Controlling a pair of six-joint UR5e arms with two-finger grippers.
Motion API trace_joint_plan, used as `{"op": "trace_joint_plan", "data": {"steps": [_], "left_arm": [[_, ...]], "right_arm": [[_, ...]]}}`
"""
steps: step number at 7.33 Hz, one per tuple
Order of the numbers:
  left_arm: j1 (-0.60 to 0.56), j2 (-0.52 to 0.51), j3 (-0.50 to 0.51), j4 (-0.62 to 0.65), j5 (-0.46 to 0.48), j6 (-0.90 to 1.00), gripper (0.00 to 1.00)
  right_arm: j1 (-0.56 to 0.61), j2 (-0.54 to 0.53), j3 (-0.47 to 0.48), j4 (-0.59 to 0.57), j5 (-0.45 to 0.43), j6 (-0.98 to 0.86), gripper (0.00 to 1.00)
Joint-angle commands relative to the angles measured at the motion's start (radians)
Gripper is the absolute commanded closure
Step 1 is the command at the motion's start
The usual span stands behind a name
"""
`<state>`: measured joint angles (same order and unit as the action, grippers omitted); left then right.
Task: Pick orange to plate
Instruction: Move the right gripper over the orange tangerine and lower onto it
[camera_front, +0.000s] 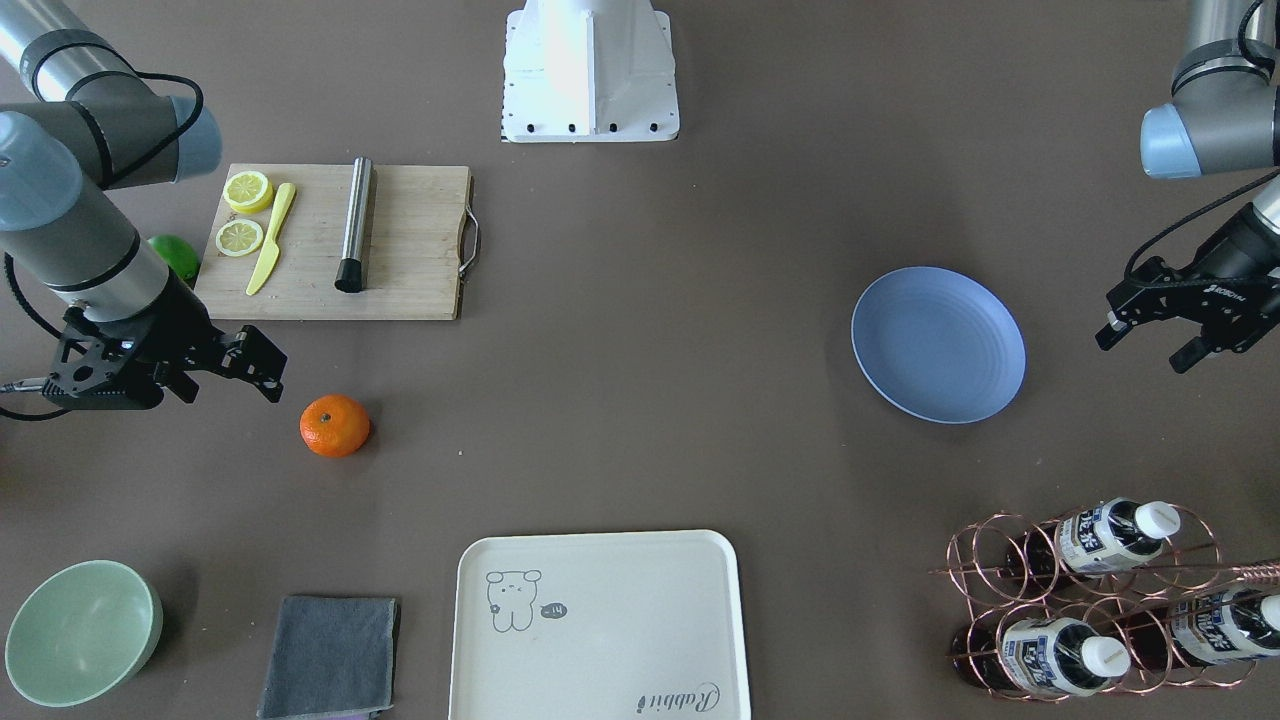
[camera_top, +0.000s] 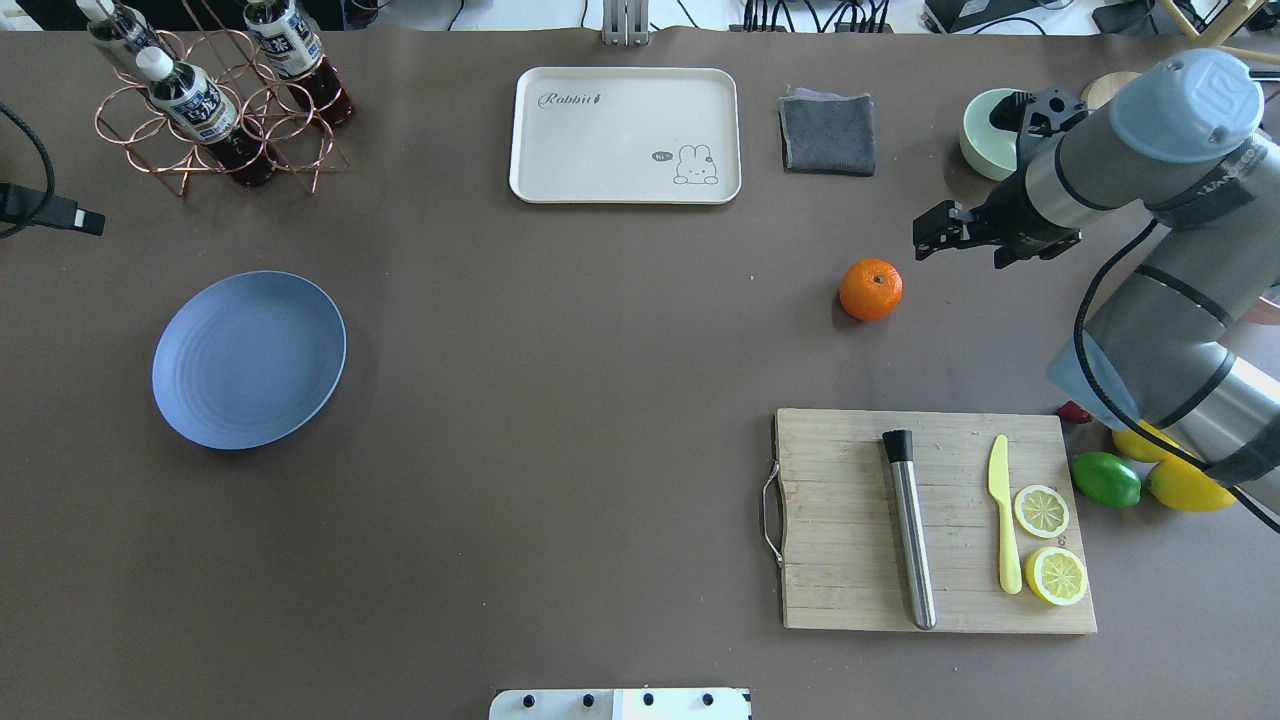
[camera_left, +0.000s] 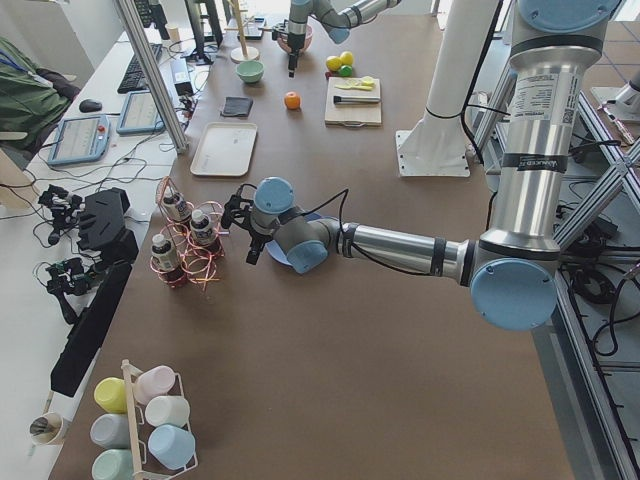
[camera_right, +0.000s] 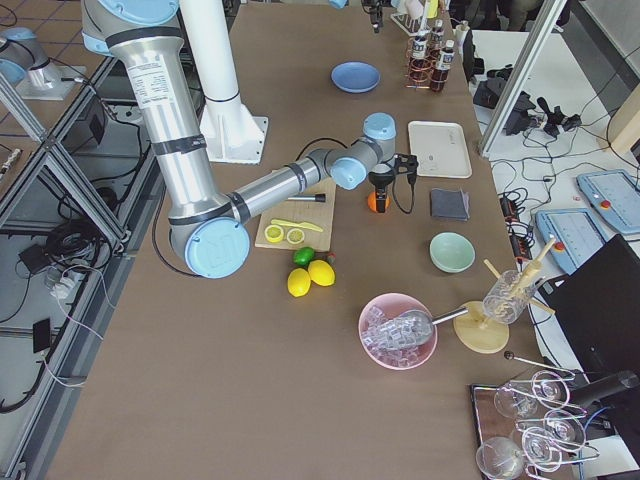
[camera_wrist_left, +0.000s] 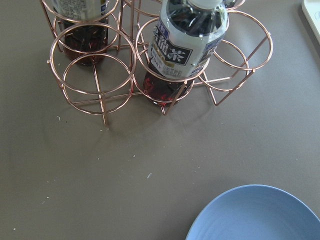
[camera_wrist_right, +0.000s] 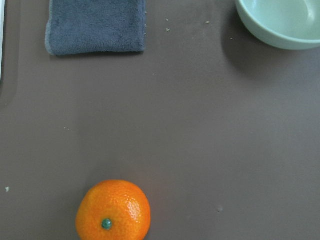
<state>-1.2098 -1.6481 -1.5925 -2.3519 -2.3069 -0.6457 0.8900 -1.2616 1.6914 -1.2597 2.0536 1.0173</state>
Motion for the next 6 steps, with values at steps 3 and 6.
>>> {"op": "trace_joint_plan", "data": {"steps": [3, 6], "left_arm": [[0.004, 0.002, 0.035, -0.010, -0.002, 0.000, 0.02], [0.155, 0.013, 0.131, -0.183, 0.001, -0.122, 0.02]], "right_arm": [[-0.082, 0.076, -0.085, 0.000, -0.069, 0.030, 0.00], [-0.085, 0.093, -0.107, 0.002, -0.072, 0.030, 0.00]]}}
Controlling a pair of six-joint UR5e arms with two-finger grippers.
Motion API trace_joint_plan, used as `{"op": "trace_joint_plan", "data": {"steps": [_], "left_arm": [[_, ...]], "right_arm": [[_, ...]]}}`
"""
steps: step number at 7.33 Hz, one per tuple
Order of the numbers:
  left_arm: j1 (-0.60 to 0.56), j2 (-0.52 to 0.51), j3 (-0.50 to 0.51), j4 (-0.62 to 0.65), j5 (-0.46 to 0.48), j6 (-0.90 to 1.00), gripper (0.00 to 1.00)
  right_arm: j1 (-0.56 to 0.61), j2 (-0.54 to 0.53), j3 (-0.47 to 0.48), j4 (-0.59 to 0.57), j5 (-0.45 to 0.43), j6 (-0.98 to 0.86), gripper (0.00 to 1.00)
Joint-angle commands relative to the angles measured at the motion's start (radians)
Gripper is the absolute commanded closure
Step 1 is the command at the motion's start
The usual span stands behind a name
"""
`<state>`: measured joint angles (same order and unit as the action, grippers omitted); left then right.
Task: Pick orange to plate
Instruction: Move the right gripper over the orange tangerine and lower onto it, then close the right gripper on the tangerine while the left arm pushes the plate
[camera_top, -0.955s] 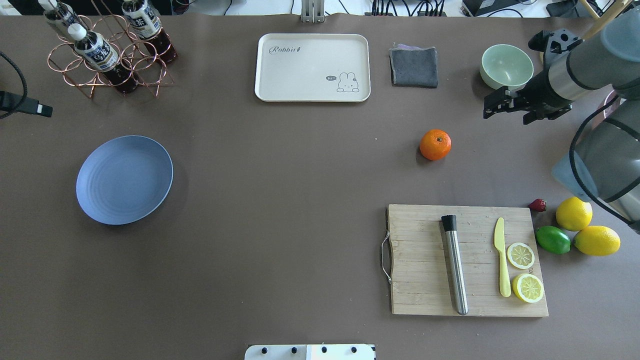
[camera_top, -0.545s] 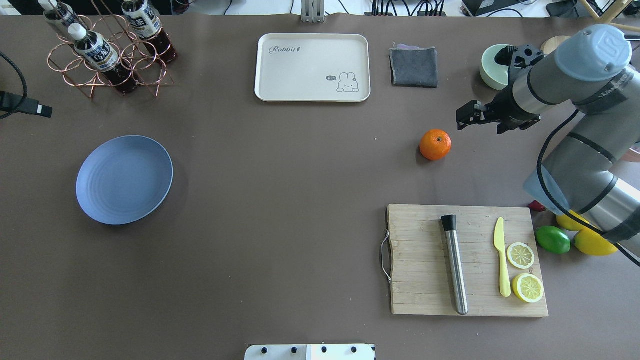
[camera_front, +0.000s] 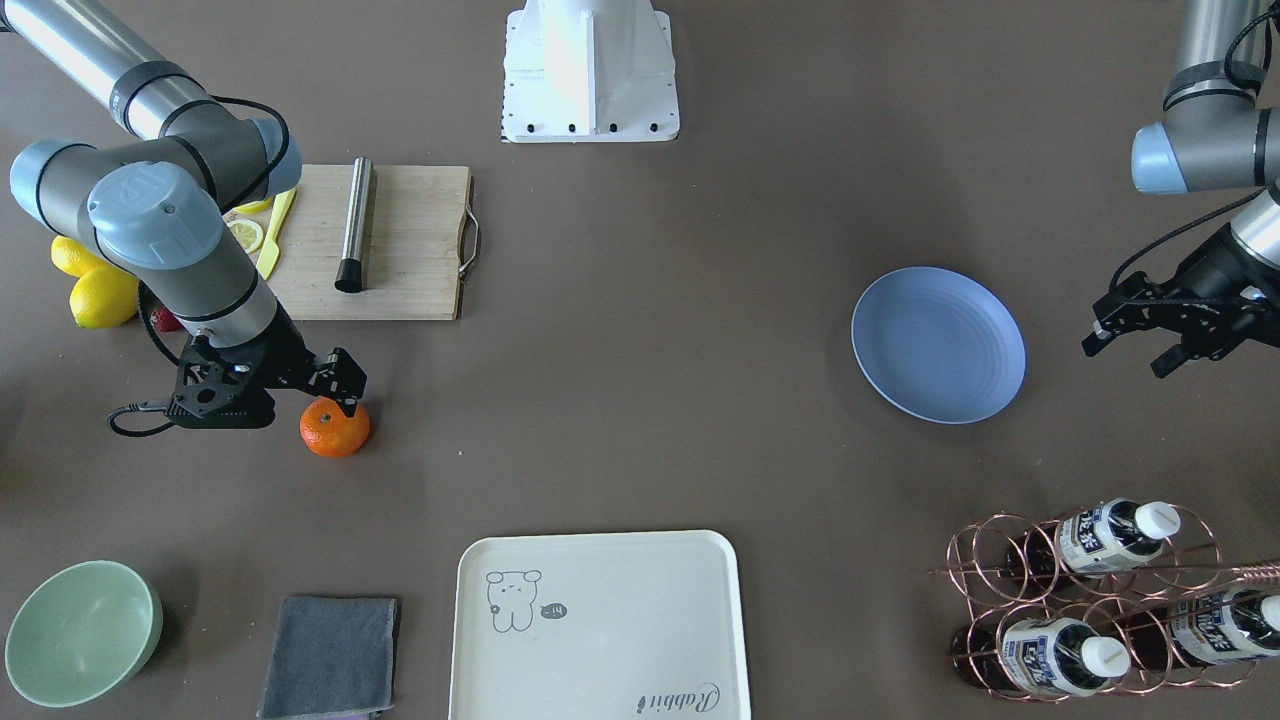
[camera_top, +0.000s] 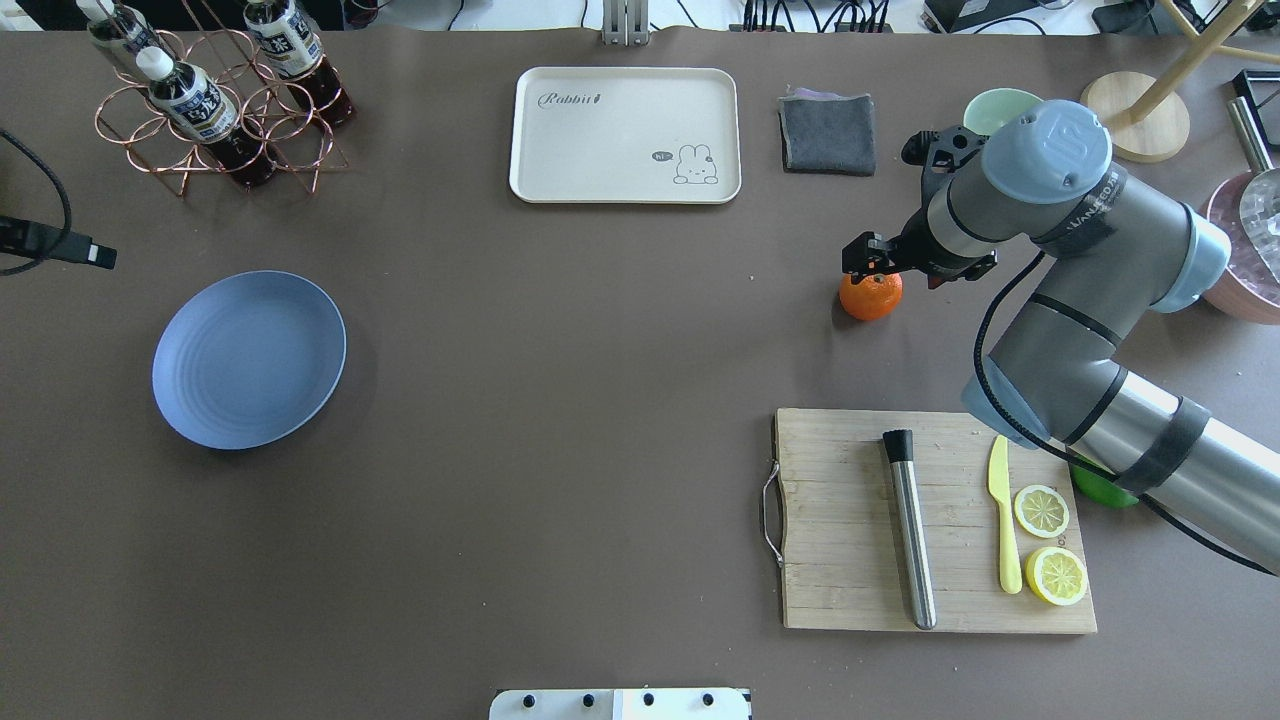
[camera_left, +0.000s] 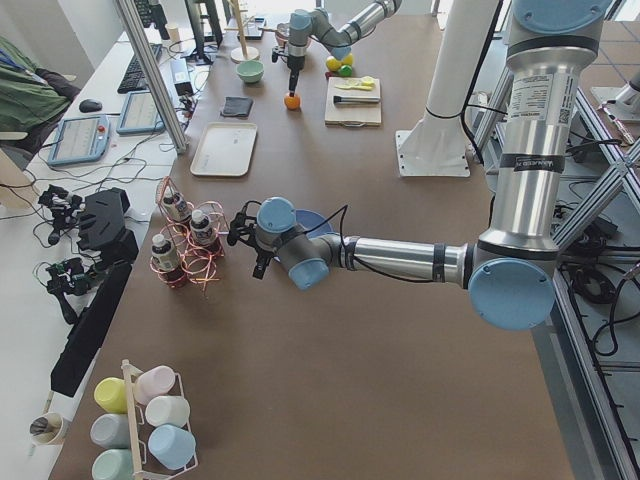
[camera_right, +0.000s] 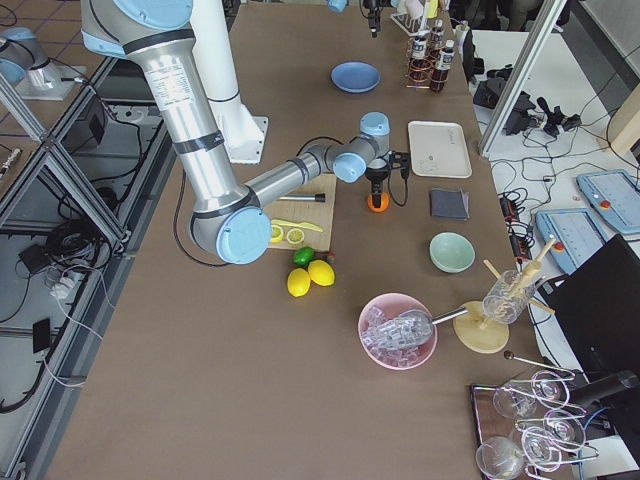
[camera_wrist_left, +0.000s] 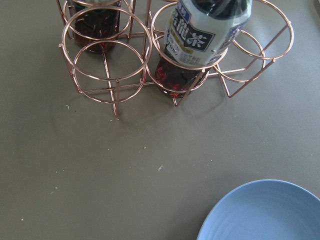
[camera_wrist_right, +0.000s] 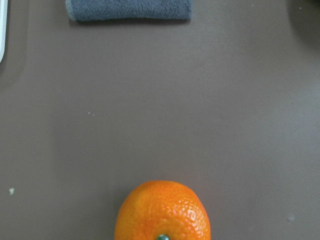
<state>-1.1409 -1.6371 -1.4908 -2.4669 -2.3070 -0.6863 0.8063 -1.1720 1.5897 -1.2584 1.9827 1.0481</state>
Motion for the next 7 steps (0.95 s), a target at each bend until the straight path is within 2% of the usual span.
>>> {"op": "trace_joint_plan", "data": {"steps": [1, 2, 5, 6, 7], "left_arm": [[0.160, 0.000, 0.029, -0.082, 0.018, -0.151, 0.02], [0.206, 0.003, 0.034, -0.110, 0.064, -0.157, 0.02], [0.214, 0.022, 0.069, -0.155, 0.064, -0.157, 0.02], [0.214, 0.020, 0.066, -0.156, 0.066, -0.159, 0.12], [0.214, 0.020, 0.058, -0.156, 0.063, -0.168, 0.91]], "right_arm": [[-0.001, 0.003, -0.005, 0.001, -0.001, 0.000, 0.00], [-0.001, 0.003, -0.004, 0.001, -0.001, 0.000, 0.00], [0.001, 0.005, 0.001, 0.001, -0.001, 0.010, 0.00], [-0.001, 0.008, 0.003, 0.001, -0.001, 0.019, 0.00], [0.001, 0.011, 0.003, 0.001, -0.001, 0.021, 0.00]]}}
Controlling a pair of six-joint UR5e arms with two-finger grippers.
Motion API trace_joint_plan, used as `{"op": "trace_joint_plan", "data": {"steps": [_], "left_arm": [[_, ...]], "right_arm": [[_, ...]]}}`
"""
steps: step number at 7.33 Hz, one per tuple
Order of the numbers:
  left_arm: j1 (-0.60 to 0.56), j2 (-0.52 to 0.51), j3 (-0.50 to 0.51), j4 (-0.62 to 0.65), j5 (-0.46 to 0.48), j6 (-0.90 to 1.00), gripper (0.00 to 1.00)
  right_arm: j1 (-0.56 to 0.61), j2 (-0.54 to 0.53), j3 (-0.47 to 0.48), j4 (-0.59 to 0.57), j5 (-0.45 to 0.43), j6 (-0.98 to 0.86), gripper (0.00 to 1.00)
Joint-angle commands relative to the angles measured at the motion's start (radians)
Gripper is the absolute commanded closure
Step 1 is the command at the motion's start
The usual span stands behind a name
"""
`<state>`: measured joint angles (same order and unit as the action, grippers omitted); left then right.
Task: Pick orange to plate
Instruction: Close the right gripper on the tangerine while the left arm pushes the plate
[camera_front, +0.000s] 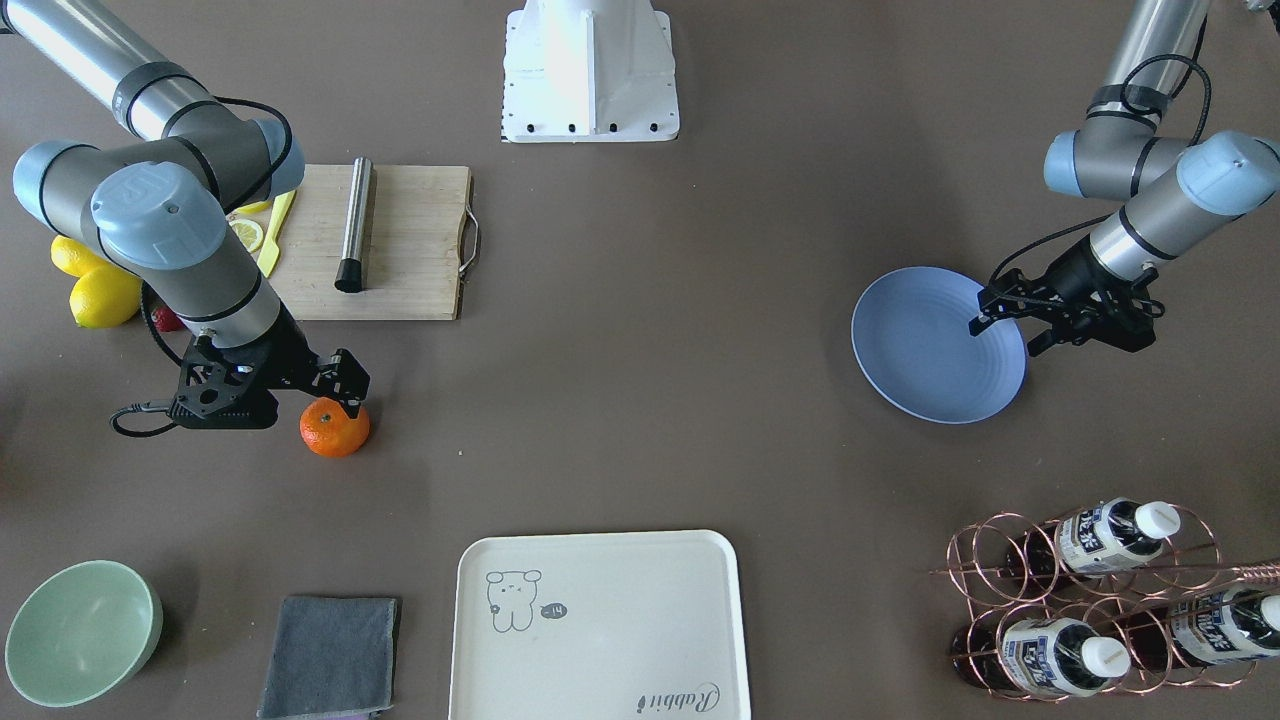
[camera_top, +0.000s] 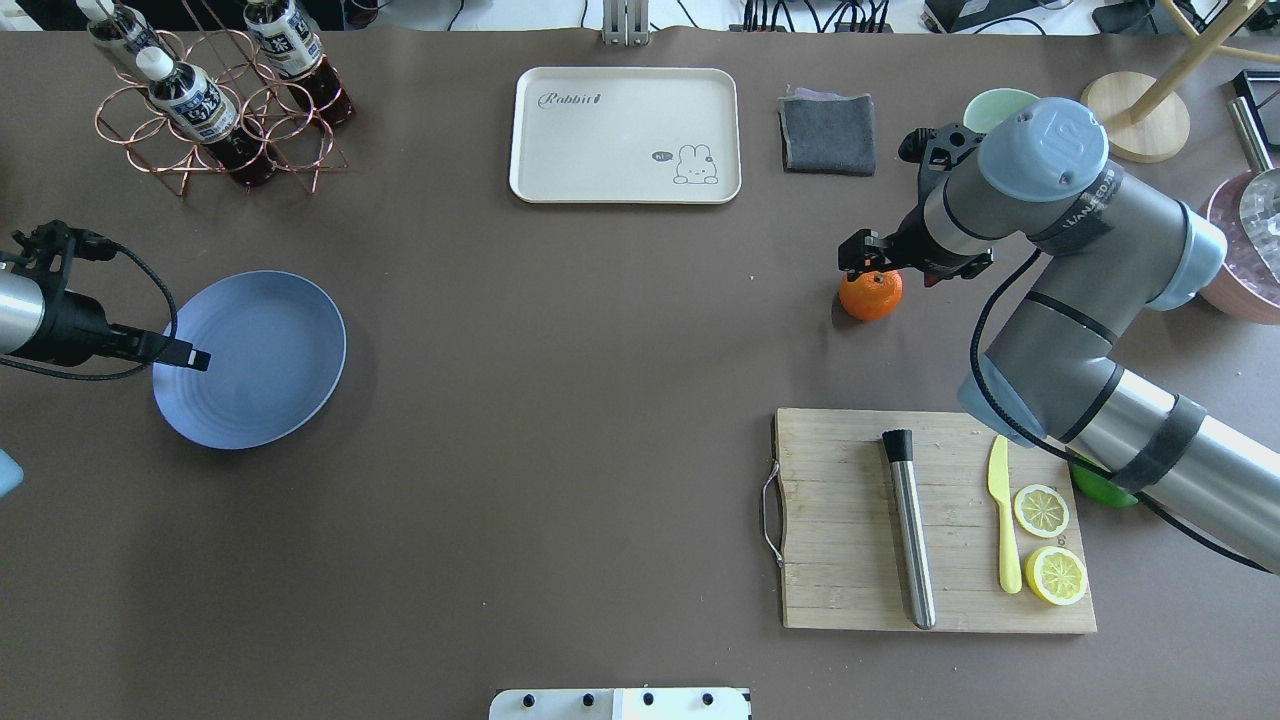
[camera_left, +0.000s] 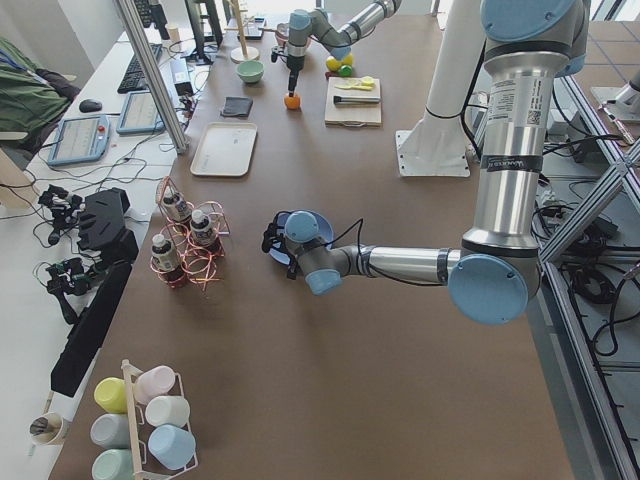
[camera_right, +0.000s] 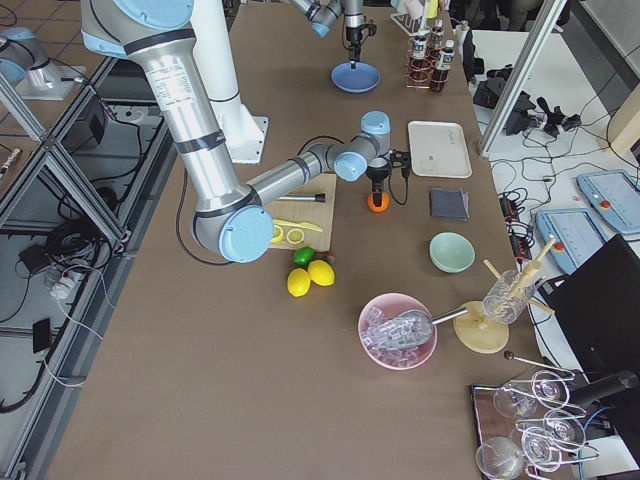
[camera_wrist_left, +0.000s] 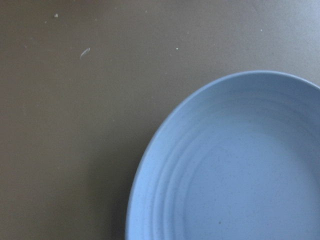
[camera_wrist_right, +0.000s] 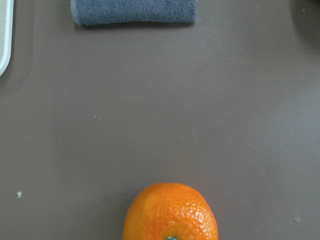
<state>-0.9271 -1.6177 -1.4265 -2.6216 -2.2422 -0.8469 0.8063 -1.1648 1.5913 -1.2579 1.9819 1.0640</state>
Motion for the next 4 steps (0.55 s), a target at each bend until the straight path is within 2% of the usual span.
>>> {"op": "trace_joint_plan", "data": {"steps": [1, 4], "left_arm": [[0.001, -0.001, -0.006, -0.003, 0.004, -0.014, 1.00], [0.004, -0.014, -0.006, 0.008, 0.001, -0.035, 1.00]], "right_arm": [[0.001, 0.004, -0.001, 0.000, 0.000, 0.005, 0.00], [0.002, 0.007, -0.004, -0.002, 0.000, 0.001, 0.00]]}}
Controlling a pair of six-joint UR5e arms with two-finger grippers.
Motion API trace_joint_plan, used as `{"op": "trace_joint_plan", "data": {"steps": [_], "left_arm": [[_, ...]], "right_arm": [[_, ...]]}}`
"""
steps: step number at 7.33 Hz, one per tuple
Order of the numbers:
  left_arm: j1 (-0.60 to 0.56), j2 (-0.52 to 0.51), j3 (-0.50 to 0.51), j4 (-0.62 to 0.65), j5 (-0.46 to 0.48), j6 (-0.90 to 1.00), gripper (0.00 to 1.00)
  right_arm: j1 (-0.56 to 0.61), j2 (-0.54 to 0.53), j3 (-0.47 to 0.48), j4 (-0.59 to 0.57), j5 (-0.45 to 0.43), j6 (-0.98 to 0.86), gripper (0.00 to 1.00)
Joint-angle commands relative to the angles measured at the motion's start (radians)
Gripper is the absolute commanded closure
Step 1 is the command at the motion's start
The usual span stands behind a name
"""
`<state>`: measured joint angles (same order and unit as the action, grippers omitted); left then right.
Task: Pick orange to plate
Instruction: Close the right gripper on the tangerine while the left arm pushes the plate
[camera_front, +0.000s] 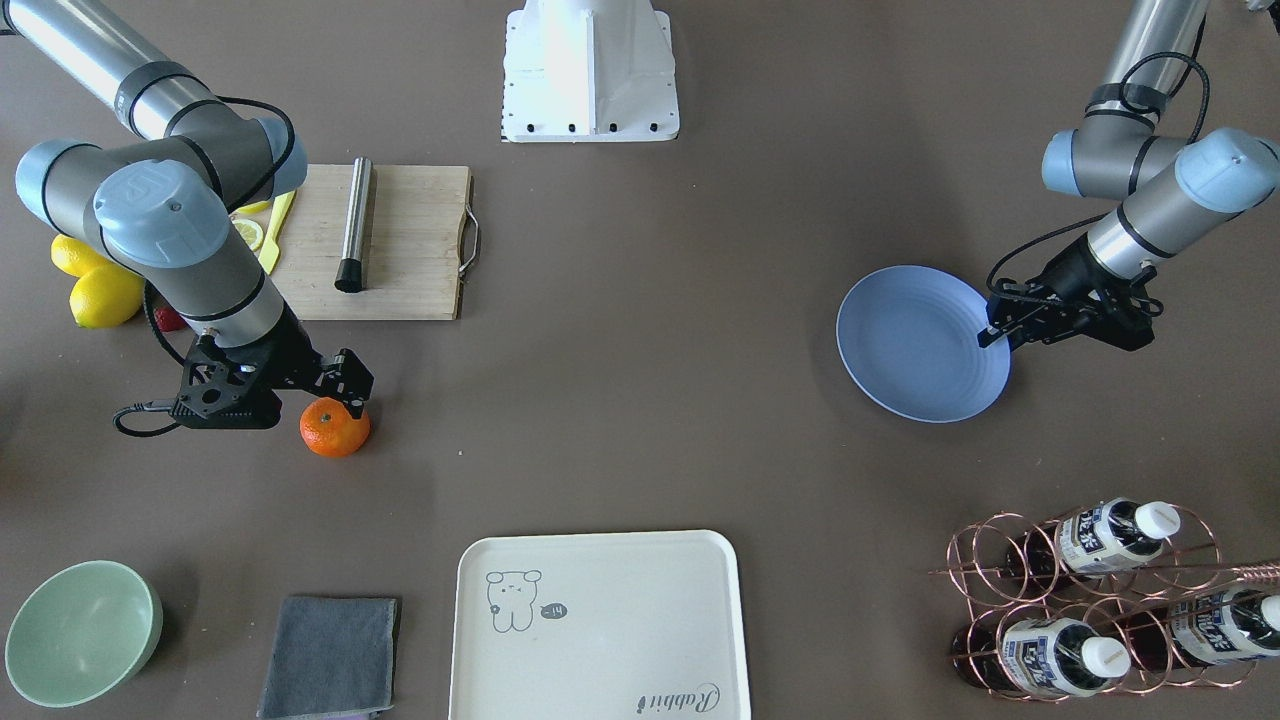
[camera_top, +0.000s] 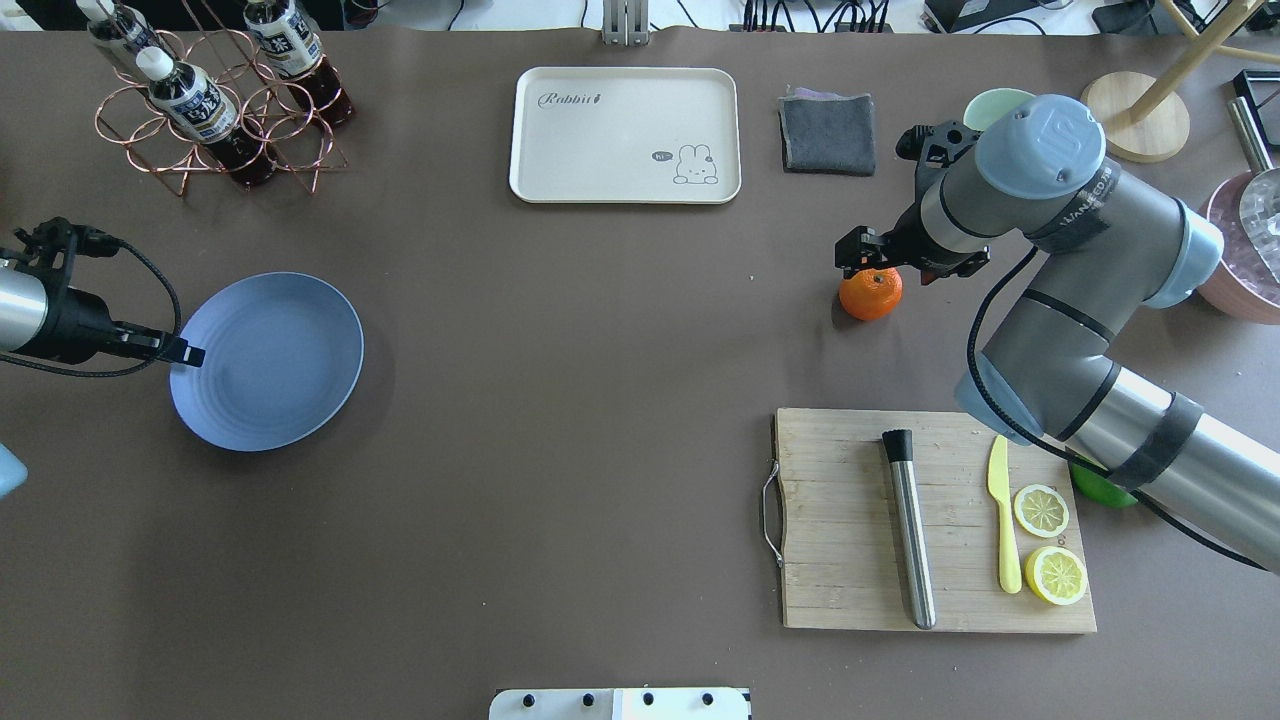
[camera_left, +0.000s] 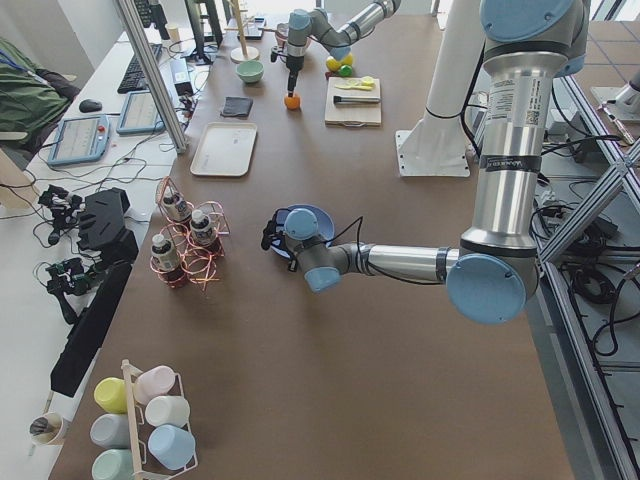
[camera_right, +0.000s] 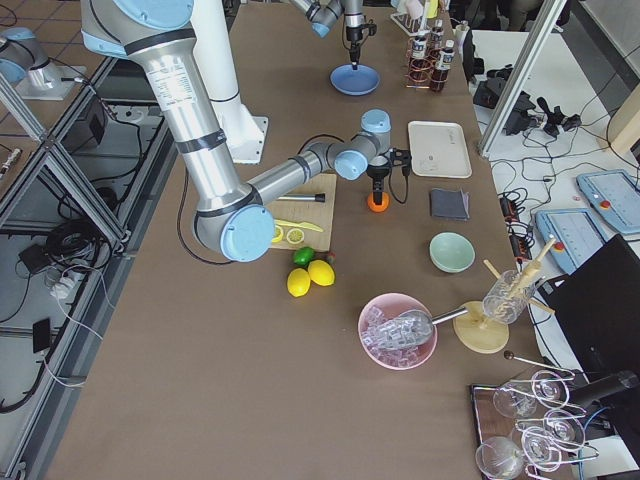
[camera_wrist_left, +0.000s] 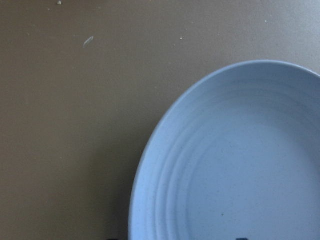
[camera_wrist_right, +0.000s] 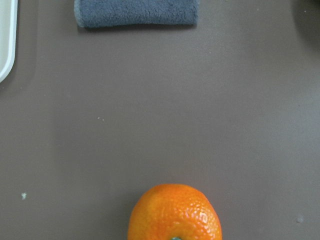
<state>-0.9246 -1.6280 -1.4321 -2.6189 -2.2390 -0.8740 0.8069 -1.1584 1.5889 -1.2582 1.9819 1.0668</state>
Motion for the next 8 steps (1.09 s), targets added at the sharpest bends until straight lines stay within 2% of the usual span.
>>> {"op": "trace_joint_plan", "data": {"steps": [1, 4, 5, 7, 8], "left_arm": [[0.001, -0.010, -0.011, 0.003, -0.008, -0.011, 1.00], [-0.010, -0.099, -0.036, 0.048, -0.045, -0.121, 1.00], [-0.010, -0.122, -0.089, 0.116, -0.045, -0.156, 1.00], [0.001, -0.183, -0.258, 0.327, -0.034, -0.250, 1.00], [0.012, -0.229, -0.290, 0.386, -0.034, -0.294, 1.00]], "right_arm": [[0.011, 0.000, -0.004, -0.003, 0.000, -0.008, 0.00], [0.014, 0.023, -0.036, -0.003, 0.002, -0.007, 0.00], [0.014, 0.048, -0.073, -0.001, 0.002, -0.004, 0.00], [-0.009, 0.049, -0.087, -0.001, 0.000, -0.004, 0.00], [-0.026, 0.052, -0.095, -0.001, -0.009, -0.002, 0.00]]}}
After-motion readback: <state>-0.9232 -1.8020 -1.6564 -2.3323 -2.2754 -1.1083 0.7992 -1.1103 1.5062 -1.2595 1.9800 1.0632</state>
